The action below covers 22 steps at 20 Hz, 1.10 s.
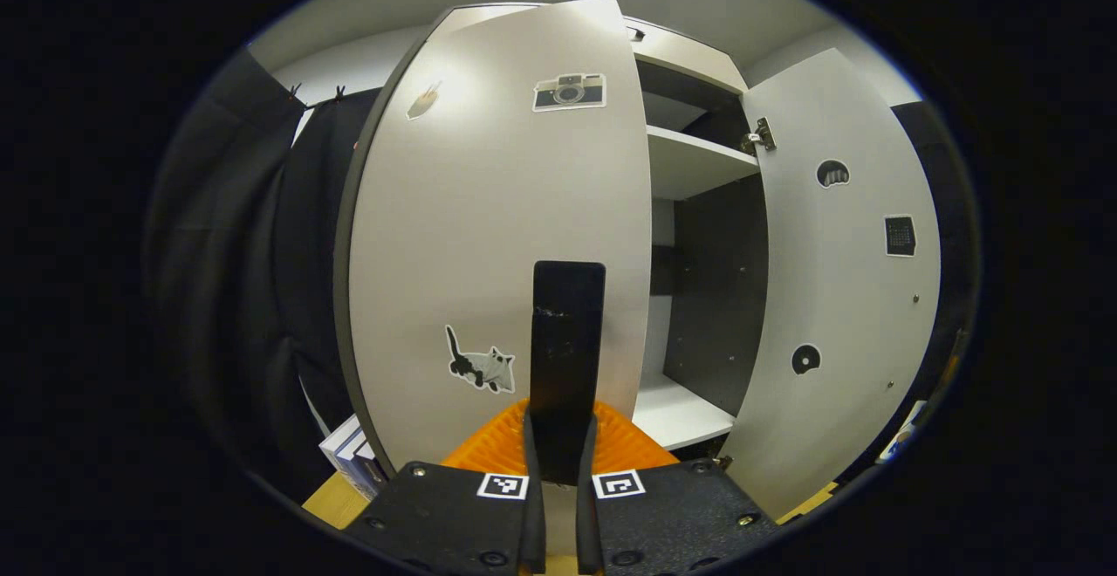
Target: Open the right door of the double-door shoe cabinet with the right hand, and open the left door with the left hand.
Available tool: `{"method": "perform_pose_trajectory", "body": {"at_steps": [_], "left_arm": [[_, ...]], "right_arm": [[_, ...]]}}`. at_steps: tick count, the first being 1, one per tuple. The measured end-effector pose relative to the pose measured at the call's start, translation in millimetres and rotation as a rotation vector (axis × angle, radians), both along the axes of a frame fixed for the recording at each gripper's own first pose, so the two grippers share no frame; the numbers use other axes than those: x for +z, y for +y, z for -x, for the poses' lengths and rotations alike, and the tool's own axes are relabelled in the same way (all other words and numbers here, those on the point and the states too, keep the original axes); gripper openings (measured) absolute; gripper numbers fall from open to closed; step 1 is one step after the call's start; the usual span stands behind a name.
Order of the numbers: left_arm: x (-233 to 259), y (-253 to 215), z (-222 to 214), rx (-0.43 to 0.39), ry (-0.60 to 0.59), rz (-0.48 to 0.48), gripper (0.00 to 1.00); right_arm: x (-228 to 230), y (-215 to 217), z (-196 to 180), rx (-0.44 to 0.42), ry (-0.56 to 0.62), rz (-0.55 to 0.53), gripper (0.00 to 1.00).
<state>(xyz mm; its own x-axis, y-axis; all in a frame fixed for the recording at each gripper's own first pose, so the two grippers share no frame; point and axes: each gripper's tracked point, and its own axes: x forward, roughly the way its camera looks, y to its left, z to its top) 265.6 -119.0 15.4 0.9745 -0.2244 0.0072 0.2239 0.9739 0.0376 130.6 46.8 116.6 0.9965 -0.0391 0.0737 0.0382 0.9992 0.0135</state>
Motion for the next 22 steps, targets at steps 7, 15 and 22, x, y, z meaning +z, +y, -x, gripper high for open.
{"method": "perform_pose_trajectory", "body": {"at_steps": [7,15,22], "left_arm": [[0,21,23,-0.033,0.015,0.009,0.13],[7,72,59,-0.026,0.004,0.012,0.13],[12,104,68,-0.004,-0.004,0.000,0.07]], "right_arm": [[5,19,16,-0.018,-0.017,-0.004,0.98],[6,56,27,0.010,-0.026,0.005,0.97],[9,79,27,0.029,-0.031,0.003,0.97]]}}
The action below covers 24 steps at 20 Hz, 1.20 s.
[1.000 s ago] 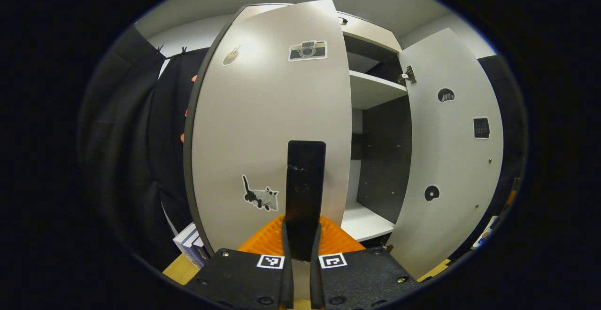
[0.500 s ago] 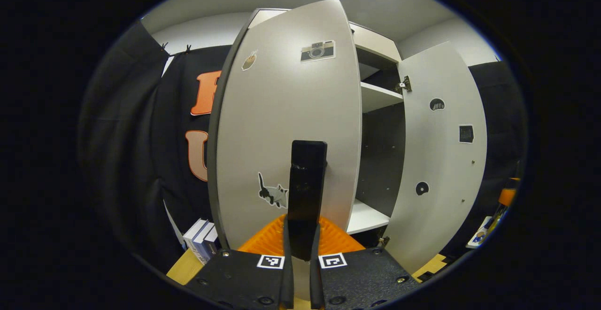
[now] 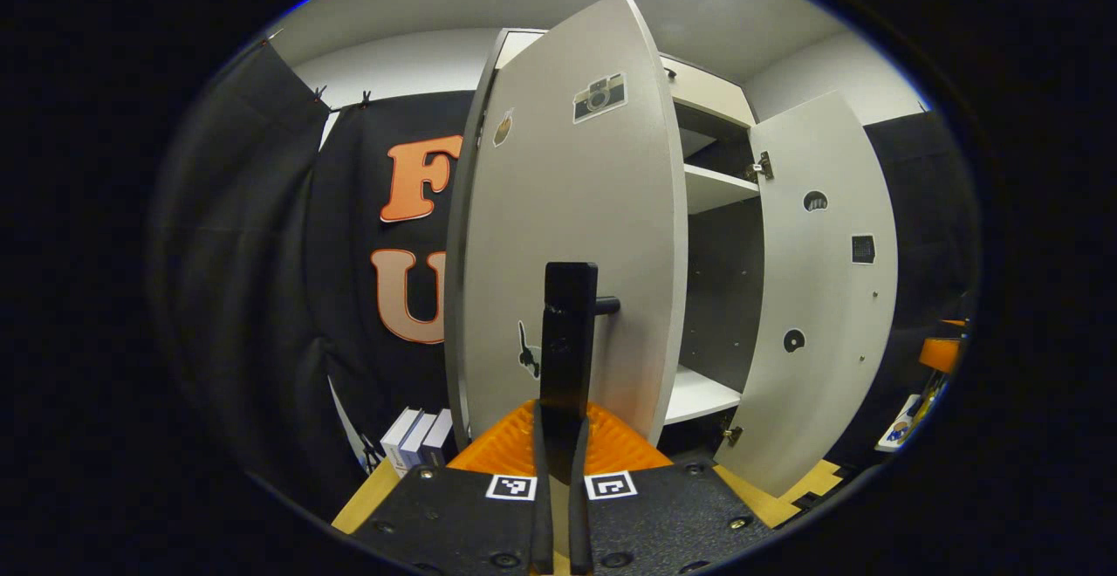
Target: Open the right door of the double-door shoe cabinet with the right hand, and open the left door with the left hand.
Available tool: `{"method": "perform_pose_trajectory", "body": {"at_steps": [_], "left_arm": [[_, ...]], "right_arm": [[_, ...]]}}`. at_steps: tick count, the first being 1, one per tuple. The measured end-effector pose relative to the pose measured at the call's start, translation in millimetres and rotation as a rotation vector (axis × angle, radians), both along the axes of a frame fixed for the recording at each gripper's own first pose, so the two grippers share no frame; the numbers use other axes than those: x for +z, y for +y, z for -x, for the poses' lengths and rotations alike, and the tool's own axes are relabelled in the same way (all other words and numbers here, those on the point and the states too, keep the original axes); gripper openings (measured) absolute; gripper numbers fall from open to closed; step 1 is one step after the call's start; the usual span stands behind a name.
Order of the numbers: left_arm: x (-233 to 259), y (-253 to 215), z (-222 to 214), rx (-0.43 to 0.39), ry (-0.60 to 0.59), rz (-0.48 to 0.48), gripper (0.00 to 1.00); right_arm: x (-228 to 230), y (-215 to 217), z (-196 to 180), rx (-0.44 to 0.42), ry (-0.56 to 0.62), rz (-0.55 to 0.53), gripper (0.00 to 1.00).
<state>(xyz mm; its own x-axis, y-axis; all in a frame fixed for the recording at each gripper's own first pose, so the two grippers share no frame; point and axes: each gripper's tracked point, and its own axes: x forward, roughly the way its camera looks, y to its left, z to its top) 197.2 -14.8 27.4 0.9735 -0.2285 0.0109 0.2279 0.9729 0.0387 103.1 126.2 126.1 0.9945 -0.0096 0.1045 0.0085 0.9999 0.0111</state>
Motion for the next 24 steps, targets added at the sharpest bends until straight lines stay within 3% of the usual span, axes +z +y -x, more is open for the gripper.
{"method": "perform_pose_trajectory", "body": {"at_steps": [9,19,20,24], "left_arm": [[7,53,8,0.084,-0.025,-0.030,0.02],[9,85,7,0.108,-0.016,-0.030,0.01],[10,90,7,0.113,-0.015,-0.021,0.02],[11,111,12,0.134,-0.017,-0.012,0.00]], "right_arm": [[2,22,8,0.026,-0.006,0.013,0.97],[-1,36,6,0.058,-0.005,0.036,0.97],[-1,34,6,0.055,-0.005,0.036,0.90],[1,33,5,0.057,-0.006,0.035,0.90]]}}
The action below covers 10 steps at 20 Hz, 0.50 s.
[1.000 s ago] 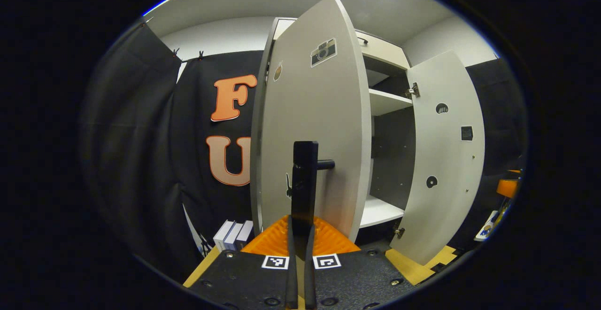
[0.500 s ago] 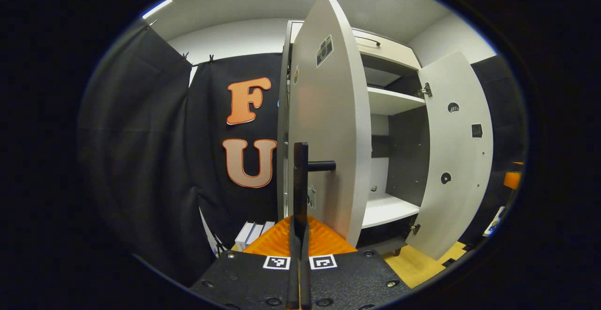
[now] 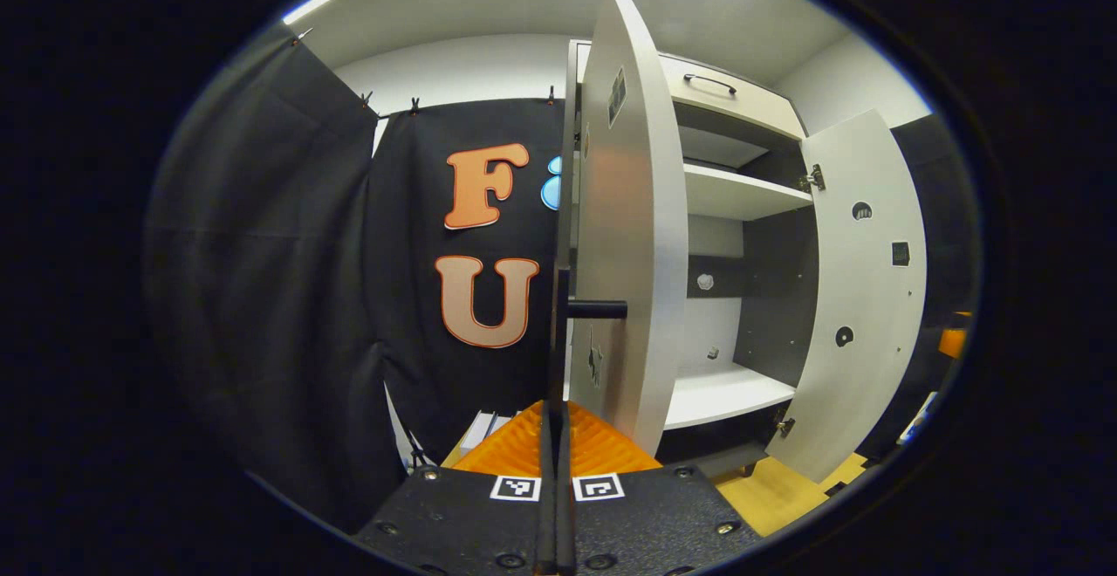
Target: Open the right door of the double-door shoe cabinet with the right hand, and open the left door with the left hand.
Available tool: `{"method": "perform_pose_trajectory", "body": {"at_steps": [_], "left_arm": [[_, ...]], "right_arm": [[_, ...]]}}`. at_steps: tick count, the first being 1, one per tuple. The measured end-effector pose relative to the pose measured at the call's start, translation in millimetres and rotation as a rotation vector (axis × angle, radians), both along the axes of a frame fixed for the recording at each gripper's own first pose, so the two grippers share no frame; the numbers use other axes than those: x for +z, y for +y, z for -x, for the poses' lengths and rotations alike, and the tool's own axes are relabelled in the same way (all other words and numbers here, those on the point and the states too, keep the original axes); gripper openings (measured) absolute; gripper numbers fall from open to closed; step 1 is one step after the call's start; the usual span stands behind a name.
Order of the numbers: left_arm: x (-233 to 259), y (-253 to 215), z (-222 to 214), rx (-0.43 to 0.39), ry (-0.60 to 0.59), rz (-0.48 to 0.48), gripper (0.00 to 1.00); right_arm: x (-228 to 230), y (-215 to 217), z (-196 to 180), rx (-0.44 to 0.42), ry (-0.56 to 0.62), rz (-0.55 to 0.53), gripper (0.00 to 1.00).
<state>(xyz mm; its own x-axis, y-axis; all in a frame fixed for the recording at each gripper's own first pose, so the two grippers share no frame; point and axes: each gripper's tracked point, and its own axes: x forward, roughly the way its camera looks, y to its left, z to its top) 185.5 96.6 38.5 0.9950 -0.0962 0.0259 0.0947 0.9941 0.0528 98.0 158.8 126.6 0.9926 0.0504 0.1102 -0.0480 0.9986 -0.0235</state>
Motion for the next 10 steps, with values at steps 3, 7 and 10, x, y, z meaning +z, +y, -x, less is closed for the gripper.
{"method": "perform_pose_trajectory", "body": {"at_steps": [3,7,10], "left_arm": [[1,3,6,-0.013,0.003,0.055,0.00],[1,7,7,0.002,0.001,0.078,0.01],[2,9,26,0.034,0.006,0.066,0.04]], "right_arm": [[-1,0,-1,0.007,0.002,0.003,0.90],[-4,1,-3,0.013,0.012,0.010,0.90],[-2,-8,1,0.011,0.009,0.013,0.90]]}}
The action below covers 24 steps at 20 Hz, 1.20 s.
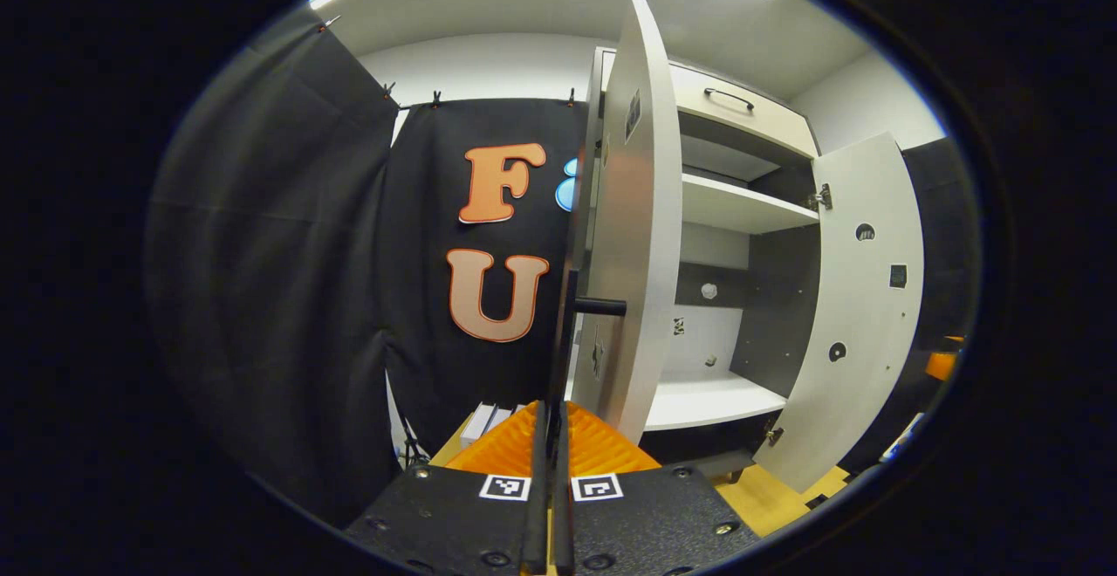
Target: Open the right door of the double-door shoe cabinet with the right hand, and open the left door with the left hand.
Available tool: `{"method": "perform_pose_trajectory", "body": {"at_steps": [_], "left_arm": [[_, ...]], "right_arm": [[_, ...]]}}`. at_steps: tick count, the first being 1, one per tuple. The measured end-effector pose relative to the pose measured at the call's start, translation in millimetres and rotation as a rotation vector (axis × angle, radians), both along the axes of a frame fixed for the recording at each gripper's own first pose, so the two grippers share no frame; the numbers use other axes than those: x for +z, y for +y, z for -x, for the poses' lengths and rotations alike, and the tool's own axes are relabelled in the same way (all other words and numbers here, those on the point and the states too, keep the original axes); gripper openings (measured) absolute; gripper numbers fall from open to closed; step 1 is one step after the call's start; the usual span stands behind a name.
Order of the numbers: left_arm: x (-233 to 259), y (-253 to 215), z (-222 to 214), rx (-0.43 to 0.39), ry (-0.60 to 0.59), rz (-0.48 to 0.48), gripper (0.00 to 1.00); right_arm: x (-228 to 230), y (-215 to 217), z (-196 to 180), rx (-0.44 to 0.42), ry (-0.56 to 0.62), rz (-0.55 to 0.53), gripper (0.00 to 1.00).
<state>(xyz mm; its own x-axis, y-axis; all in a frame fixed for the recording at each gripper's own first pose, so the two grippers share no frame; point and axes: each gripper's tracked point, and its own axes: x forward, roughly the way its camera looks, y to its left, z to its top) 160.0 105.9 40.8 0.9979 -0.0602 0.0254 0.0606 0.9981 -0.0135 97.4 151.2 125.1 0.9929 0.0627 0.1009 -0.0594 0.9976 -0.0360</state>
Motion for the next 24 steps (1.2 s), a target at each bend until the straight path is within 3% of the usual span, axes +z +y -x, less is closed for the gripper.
{"method": "perform_pose_trajectory", "body": {"at_steps": [3,4,7,9,11,12,13,14,16,17,18,24], "left_arm": [[12,1,19,0.036,-0.017,-0.013,0.15],[16,-3,25,0.040,-0.023,-0.019,0.12],[27,-17,45,0.033,-0.033,-0.046,0.39],[38,-24,53,0.031,-0.044,-0.057,0.40],[45,-33,57,0.038,-0.051,-0.049,0.55],[49,-38,59,0.042,-0.056,-0.045,0.57],[52,-43,63,0.043,-0.062,-0.039,0.64],[56,-48,65,0.039,-0.070,-0.034,0.60],[62,-62,70,0.023,-0.082,-0.026,0.77],[66,-70,73,0.013,-0.089,-0.021,0.74],[69,-77,73,0.005,-0.097,-0.014,0.82],[81,-123,77,-0.053,-0.111,0.048,0.90]], "right_arm": [[3,-3,-1,-0.001,-0.007,-0.007,0.90],[3,-4,0,0.001,-0.005,-0.008,0.90],[3,-7,0,0.006,-0.003,-0.007,0.90],[4,-8,-1,0.013,-0.005,-0.010,0.91],[6,-10,0,0.019,-0.008,-0.013,0.90],[7,-12,1,0.021,-0.012,-0.015,0.98],[9,-13,1,0.022,-0.014,-0.015,0.98],[10,-15,2,0.023,-0.017,-0.015,0.90],[14,-19,3,0.021,-0.022,-0.014,0.90],[16,-23,4,0.020,-0.027,-0.014,0.90],[19,-26,5,0.017,-0.032,-0.017,0.90],[26,-31,6,0.024,-0.040,-0.017,0.91]]}}
